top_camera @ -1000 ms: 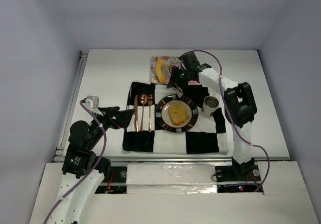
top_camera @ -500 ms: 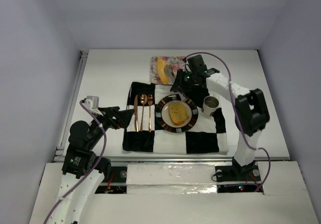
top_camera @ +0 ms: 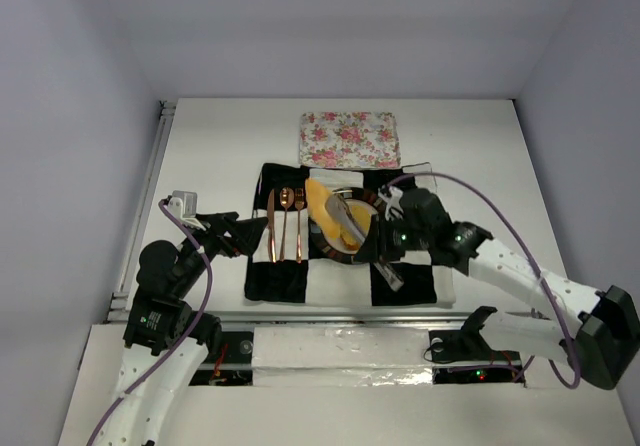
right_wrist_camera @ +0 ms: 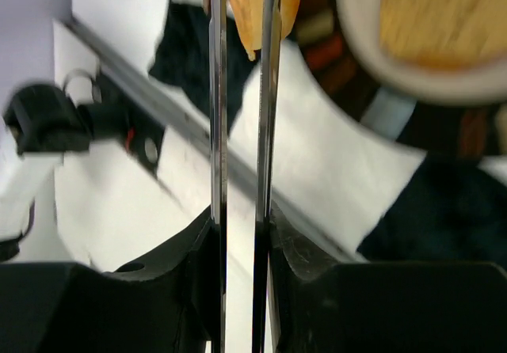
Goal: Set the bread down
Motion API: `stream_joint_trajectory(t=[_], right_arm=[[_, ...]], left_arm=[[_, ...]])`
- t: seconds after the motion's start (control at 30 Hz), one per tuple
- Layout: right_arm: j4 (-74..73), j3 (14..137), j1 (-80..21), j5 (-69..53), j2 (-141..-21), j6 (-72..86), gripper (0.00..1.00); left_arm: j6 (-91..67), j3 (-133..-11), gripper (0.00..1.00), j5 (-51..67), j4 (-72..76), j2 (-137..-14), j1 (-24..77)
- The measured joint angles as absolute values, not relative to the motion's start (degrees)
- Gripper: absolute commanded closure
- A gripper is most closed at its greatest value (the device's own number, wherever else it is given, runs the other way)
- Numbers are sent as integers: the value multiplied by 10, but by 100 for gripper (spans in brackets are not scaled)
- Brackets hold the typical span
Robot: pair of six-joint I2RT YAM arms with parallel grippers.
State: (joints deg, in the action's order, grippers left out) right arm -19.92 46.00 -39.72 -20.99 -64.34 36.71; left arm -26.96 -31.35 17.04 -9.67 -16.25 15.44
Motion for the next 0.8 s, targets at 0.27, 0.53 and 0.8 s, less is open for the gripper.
stream_joint_trajectory(t=[0.27, 0.53, 0.8], right_arm=[[-186, 325, -456, -180, -586, 452, 74], [-161, 331, -474, -154, -590, 479, 44], [-193, 402, -474, -99, -543, 482, 49]], left_arm=[[-269, -314, 3, 170, -97, -163, 154], [-270, -314, 4, 171, -97, -163, 154], [-269, -314, 4, 172, -97, -163, 154]])
